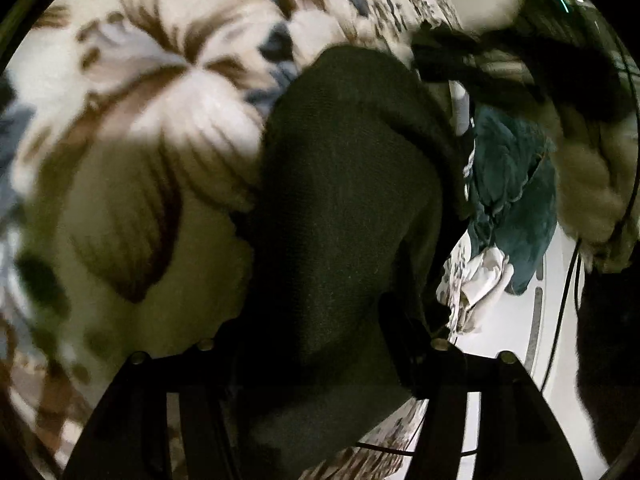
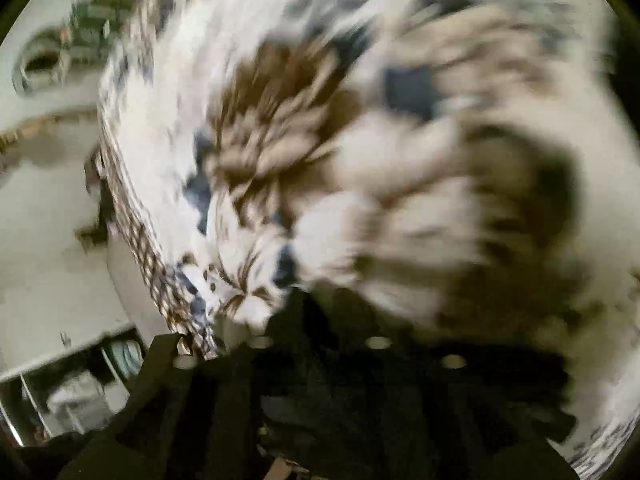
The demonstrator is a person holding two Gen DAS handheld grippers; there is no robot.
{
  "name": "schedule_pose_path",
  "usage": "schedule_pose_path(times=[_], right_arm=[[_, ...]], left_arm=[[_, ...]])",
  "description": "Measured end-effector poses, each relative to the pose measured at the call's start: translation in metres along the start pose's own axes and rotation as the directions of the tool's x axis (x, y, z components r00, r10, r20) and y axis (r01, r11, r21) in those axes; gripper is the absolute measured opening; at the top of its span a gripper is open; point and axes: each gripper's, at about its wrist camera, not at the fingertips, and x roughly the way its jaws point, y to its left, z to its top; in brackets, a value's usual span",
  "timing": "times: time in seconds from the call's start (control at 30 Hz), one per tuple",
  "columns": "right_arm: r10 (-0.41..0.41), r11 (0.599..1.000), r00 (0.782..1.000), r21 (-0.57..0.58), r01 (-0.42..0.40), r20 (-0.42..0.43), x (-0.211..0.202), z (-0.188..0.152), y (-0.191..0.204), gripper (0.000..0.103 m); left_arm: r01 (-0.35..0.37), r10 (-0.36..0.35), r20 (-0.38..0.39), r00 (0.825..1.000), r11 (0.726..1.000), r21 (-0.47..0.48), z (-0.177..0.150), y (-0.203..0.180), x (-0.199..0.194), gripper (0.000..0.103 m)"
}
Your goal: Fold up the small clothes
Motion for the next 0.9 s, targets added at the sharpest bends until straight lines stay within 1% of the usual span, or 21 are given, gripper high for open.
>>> schedule_pose_path(times=[0.03,0.07,0.1,0.13,0.17,0.2,0.23,0.3,0.37,0.43,0.47,0.53,0.57,0.6,0.63,0.67,0.73,0.8,0.83,0.87,0.9], right_arm=[[-0.014,1.0,0.999,0.019,0.013,0.048,-0.022,-0.008,-0.016,0.043],[-0.057,0.998,0.994,0.044,0.053,0.095,-0.044,-0.021,-0.033,0.048],[-0.111,0.992,0.986,0.068,0.103,0.126,-0.059,-0.037,-0.046,0.05],[-0.162,0.984,0.977,0.096,0.149,0.14,-0.076,-0.057,-0.07,0.052],[-0.184,0.978,0.974,0.128,0.168,0.133,-0.086,-0.072,-0.095,0.052],[-0.19,0.973,0.974,0.154,0.17,0.124,-0.087,-0.087,-0.107,0.052],[-0.185,0.969,0.976,0.184,0.163,0.112,-0.084,-0.104,-0.12,0.052],[-0.165,0.962,0.982,0.234,0.141,0.089,-0.059,-0.137,-0.132,0.052],[-0.133,0.961,0.986,0.255,0.104,0.102,-0.047,-0.159,-0.145,0.052],[-0.095,0.968,0.988,0.243,0.062,0.125,-0.024,-0.171,-0.138,0.052],[-0.091,0.974,0.989,0.216,0.064,0.119,-0.013,-0.176,-0.132,0.052],[-0.116,0.982,0.991,0.16,0.103,0.073,0.011,-0.184,-0.12,0.052],[-0.161,0.979,0.985,0.133,0.151,0.061,0.022,-0.185,-0.116,0.05],[-0.218,0.97,0.973,0.123,0.208,0.075,0.025,-0.185,-0.115,0.029],[-0.309,0.944,0.945,0.152,0.291,0.111,0.024,-0.181,-0.12,0.011],[-0.337,0.93,0.93,0.206,0.304,0.146,0.017,-0.178,-0.129,0.005],[-0.326,0.908,0.909,0.353,0.225,0.261,-0.009,-0.171,-0.152,0.005],[-0.306,0.896,0.899,0.413,0.16,0.315,-0.027,-0.17,-0.162,0.007],[-0.316,0.889,0.888,0.432,0.154,0.335,-0.038,-0.175,-0.164,0.007],[-0.329,0.887,0.878,0.434,0.16,0.348,-0.046,-0.181,-0.163,0.015],[-0.325,0.889,0.876,0.43,0.156,0.356,-0.049,-0.187,-0.163,0.024]], left_arm=[[-0.008,0.008,0.014,1.0,1.0,-0.002,0.0,0.001,-0.006,0.06],[-0.019,0.019,0.033,0.999,1.0,-0.005,0.001,0.0,-0.013,0.065],[-0.025,0.025,0.049,0.998,1.0,-0.007,0.002,0.001,-0.018,0.07],[-0.029,0.029,0.062,0.998,1.0,-0.009,0.003,0.003,-0.022,0.07],[-0.041,0.042,0.077,0.996,0.999,-0.015,0.005,0.006,-0.026,0.071],[-0.052,0.053,0.08,0.995,0.998,-0.02,0.006,0.009,-0.026,0.078],[-0.066,0.068,0.07,0.995,0.997,-0.032,0.008,0.015,-0.023,0.079],[-0.076,0.078,0.052,0.996,0.996,-0.049,0.012,0.023,-0.014,0.079],[-0.074,0.076,0.032,0.997,0.996,-0.06,0.015,0.029,-0.004,0.087],[-0.065,0.067,0.023,0.998,0.996,-0.062,0.019,0.028,0.005,0.102],[-0.067,0.068,0.016,0.998,0.996,-0.062,0.021,0.027,0.008,0.103],[-0.092,0.092,0.001,0.996,0.993,-0.079,0.025,0.025,0.014,0.103],[-0.097,0.097,-0.002,0.995,0.991,-0.093,0.025,0.026,0.015,0.103],[-0.098,0.099,-0.001,0.995,0.988,-0.115,0.026,0.027,0.015,0.103],[-0.096,0.097,0.004,0.995,0.987,-0.132,0.025,0.028,0.014,0.103],[-0.094,0.096,0.009,0.995,0.986,-0.138,0.024,0.028,0.013,0.103],[-0.091,0.093,0.013,0.996,0.986,-0.139,0.022,0.028,0.013,0.103],[-0.091,0.09,-0.012,0.996,0.986,-0.142,0.024,0.03,0.012,0.103],[-0.093,0.09,-0.026,0.996,0.985,-0.148,0.025,0.03,0.011,0.103],[-0.093,0.09,-0.025,0.996,0.983,-0.161,0.025,0.029,0.009,0.103],[-0.097,0.096,-0.014,0.995,0.98,-0.172,0.024,0.026,0.004,0.103]])
